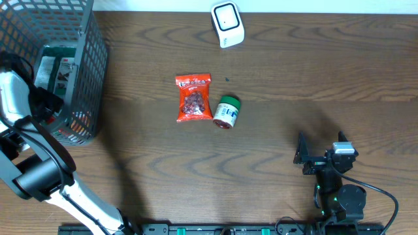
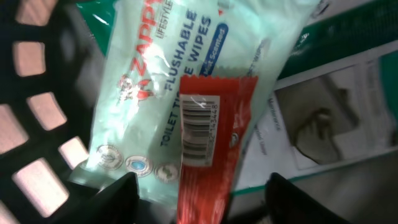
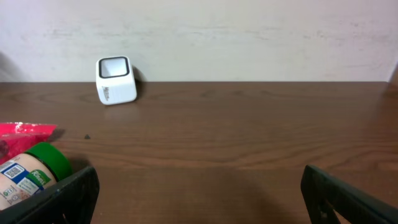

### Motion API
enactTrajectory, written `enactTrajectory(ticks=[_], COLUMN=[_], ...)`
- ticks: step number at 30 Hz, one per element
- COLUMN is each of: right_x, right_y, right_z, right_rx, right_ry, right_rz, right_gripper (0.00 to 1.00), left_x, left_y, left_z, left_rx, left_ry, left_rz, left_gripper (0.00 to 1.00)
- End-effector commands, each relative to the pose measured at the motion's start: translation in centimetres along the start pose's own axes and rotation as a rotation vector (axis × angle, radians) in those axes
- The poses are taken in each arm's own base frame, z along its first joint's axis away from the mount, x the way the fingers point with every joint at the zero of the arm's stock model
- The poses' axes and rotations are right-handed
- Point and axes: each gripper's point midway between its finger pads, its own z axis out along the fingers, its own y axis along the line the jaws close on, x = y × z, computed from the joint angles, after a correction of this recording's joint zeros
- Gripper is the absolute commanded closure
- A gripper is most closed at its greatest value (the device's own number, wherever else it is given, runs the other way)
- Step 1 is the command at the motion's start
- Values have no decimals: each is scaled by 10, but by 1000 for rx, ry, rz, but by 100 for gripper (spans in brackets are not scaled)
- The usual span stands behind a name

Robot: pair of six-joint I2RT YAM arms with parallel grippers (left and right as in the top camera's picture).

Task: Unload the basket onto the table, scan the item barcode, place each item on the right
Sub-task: 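Grasp the small red stick packet with the left gripper and lift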

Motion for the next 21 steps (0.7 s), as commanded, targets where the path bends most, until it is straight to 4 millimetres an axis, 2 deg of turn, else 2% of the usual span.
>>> enactTrajectory(ticks=[1,5,9,13,17,20,21], right_x=[1,1,1,1,1,1,1], right_y=[-1,-1,-1,-1,-1,-1,-1], right_z=[0,0,0,0,0,0,0], right_rx=[3,3,3,3,3,3,3], right_ry=[0,0,0,0,0,0,0], right_rz=[-4,-4,-4,-4,-4,-4,-4], right_gripper=[1,1,1,1,1,1,1], left_x=[8,12,12,11,6,-1,-5], left_y=[2,3,2,2,2,2,2], left_z=[14,23,23,20,4,-20,-33], left_rx=[-14,-15,-13,-10,12,43,61], left_ry=[2,4,0,-5,-43,-99,-131], left_rz=[-5,-4,-4,-4,-10,-20,-26], left_gripper=[38,45,68,81,92,93,93])
